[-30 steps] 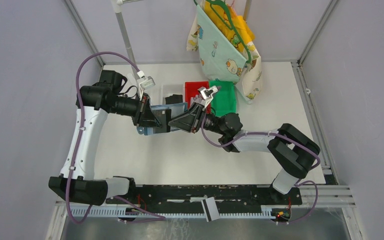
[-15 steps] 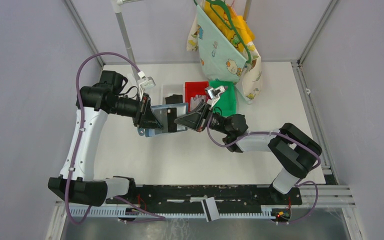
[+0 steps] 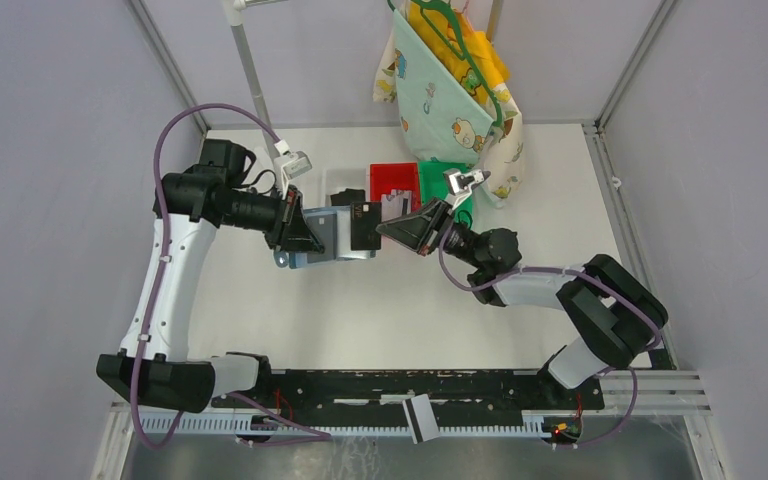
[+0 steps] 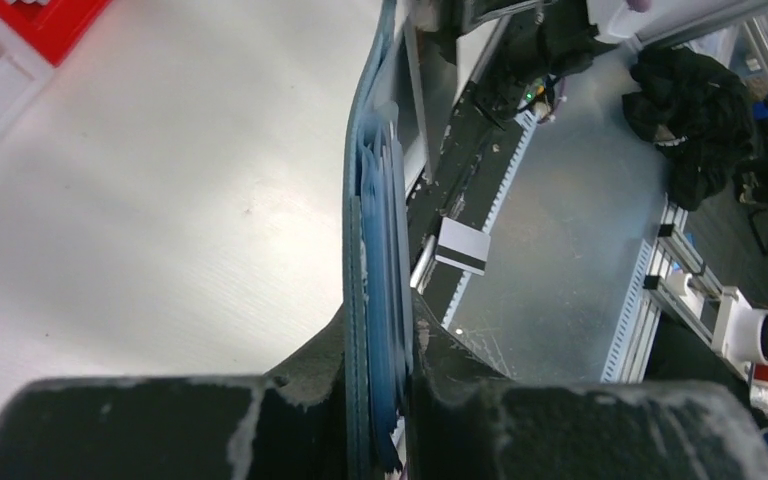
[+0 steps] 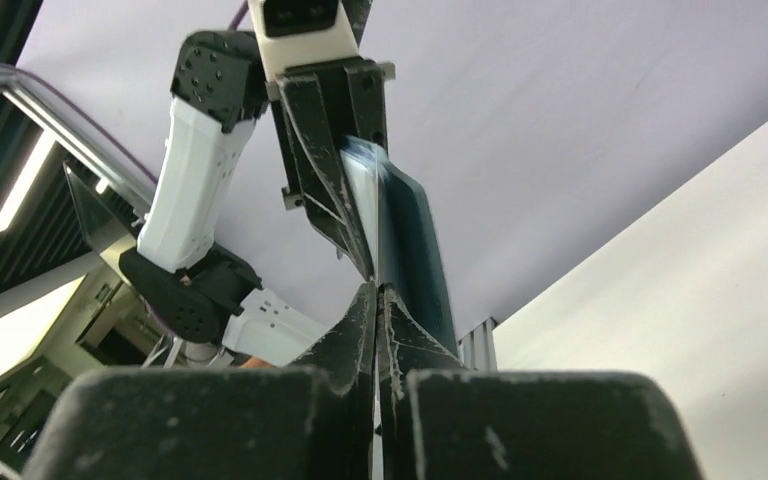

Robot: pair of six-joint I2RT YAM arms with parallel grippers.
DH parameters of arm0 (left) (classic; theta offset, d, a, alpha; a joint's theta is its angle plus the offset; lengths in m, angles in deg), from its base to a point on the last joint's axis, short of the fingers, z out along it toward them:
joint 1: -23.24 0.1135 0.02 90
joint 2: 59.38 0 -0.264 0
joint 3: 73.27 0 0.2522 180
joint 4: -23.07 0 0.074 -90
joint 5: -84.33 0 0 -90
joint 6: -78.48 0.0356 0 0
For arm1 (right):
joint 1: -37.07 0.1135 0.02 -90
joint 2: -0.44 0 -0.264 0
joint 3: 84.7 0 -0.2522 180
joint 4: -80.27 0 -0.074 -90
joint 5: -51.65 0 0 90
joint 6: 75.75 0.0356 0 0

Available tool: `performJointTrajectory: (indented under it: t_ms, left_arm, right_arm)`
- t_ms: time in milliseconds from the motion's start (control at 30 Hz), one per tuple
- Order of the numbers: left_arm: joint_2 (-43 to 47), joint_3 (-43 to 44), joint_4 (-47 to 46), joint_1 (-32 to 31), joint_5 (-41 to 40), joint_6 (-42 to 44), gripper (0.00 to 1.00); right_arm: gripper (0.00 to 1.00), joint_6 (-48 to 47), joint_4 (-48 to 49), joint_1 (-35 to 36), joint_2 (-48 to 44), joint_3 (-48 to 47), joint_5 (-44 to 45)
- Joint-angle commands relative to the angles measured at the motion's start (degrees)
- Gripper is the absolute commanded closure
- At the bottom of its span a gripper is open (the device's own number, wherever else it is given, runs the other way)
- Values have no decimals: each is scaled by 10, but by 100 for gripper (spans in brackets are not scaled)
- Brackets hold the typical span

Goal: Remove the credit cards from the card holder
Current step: Remove the credit card from the card holder, then place the credit card in the storage box.

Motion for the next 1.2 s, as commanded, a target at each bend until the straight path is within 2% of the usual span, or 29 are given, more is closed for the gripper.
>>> performJointTrajectory:
  t_ms: [0, 67, 167, 267, 367, 567, 667, 1000, 1167]
  left_arm:
    - [6, -18, -97, -1, -69, -102, 98]
    - [1, -25, -119, 0, -96, -131, 98]
    - [-10, -30, -146, -1, -177, -161, 98]
    - [-21, -37, -155, 0, -274, -164, 98]
    - [-23, -49, -154, 0, -323, -140, 98]
    - [-15, -48, -121, 0, -331, -99, 98]
    - [-9, -37, -97, 0, -331, -85, 98]
    - [10, -12, -50, 0, -322, -77, 98]
    - [16, -8, -41, 0, -296, -76, 98]
  right_arm:
    - [100, 4, 30, -6, -21, 0, -5]
    - [100, 14, 40, -6, -15, 2, 0]
    - [100, 21, 36, -13, -7, 1, 9]
    - [100, 26, 23, -34, 2, -7, 7]
    - [100, 13, -20, -58, 9, -23, 2]
    - [100, -123, -231, -81, 59, -132, -1]
    - [100, -155, -290, -85, 115, -194, 9]
    - [100, -194, -382, -86, 290, -376, 47]
    - [100, -200, -404, -83, 342, -424, 60]
